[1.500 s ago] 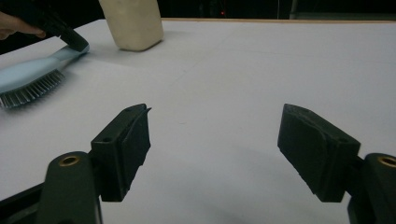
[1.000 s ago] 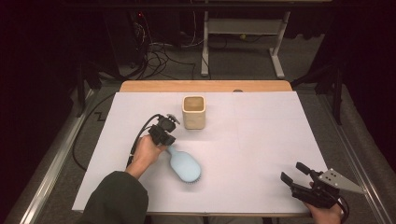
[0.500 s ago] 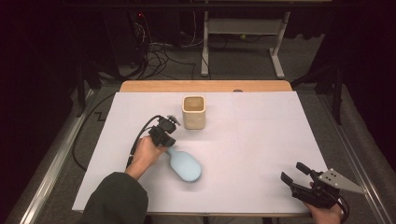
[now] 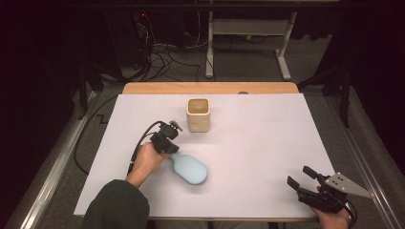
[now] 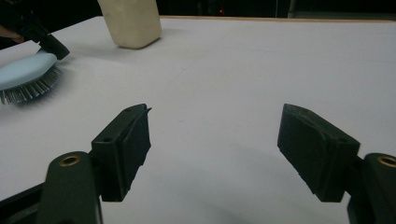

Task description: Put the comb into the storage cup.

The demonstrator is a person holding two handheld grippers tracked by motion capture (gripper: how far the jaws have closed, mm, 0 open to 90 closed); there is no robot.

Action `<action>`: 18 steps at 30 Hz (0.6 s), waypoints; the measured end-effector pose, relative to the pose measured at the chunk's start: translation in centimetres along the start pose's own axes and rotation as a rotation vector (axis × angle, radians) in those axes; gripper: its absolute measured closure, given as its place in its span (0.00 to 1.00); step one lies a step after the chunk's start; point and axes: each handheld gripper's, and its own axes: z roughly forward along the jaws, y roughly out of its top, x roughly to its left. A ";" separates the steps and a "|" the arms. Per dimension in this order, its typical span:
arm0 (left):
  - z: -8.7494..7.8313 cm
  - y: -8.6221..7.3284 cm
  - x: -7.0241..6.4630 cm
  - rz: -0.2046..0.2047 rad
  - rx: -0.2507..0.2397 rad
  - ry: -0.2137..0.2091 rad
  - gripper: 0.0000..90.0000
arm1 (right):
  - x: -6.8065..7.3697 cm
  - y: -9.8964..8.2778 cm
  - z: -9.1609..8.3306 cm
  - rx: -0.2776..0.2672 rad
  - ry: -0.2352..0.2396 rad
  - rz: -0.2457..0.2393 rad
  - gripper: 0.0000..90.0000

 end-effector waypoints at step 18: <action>0.0 -1.0 1.7 -0.043 0.019 0.035 0.97 | 0.0 0.0 0.0 0.000 0.000 0.000 0.29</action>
